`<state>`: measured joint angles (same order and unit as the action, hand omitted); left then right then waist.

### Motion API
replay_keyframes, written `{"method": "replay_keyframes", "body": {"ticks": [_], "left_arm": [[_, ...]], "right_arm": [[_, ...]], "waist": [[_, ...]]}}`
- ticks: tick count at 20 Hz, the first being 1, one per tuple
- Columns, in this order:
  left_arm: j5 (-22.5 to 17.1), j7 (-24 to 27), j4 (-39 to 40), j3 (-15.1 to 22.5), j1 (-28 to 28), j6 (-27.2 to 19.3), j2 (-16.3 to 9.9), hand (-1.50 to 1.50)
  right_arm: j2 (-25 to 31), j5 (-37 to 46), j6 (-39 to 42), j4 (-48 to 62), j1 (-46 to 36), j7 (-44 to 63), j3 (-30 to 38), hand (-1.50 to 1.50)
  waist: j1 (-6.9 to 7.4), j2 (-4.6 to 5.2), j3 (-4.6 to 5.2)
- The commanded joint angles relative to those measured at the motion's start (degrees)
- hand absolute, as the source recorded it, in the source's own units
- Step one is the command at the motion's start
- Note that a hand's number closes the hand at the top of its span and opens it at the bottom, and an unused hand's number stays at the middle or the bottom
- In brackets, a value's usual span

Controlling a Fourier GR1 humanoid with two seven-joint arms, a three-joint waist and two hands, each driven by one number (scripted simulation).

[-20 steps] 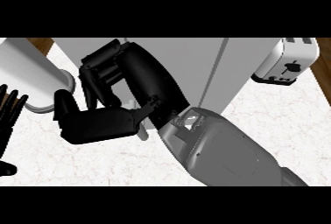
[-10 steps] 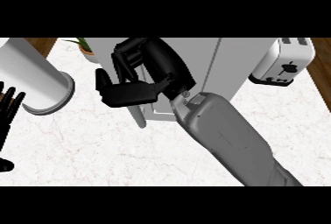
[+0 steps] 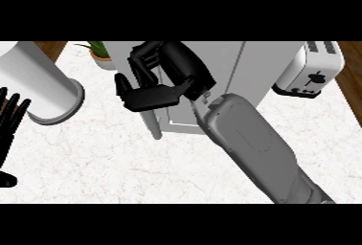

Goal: Pick up the wine, place it into the cabinet and close the cabinet

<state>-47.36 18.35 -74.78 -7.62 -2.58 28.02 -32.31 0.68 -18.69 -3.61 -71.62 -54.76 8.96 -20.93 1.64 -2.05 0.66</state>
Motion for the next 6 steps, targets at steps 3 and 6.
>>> {"method": "replay_keyframes", "body": {"ticks": [3, 6], "left_arm": [[-0.5, -1.7, -0.6, 0.5, -1.3, -0.1, 0.0, -1.5], [0.9, -0.9, -1.0, 1.5, -1.1, -0.4, 1.5, -1.5]], "right_arm": [[6.0, 1.4, 0.5, 7.8, 1.3, -2.8, 5.5, 1.5], [4.5, 1.2, -0.1, 10.0, -1.4, -2.7, 6.4, 1.5]], "waist": [[-1.07, 2.56, -0.66], [-0.35, 2.65, -0.62]]}}
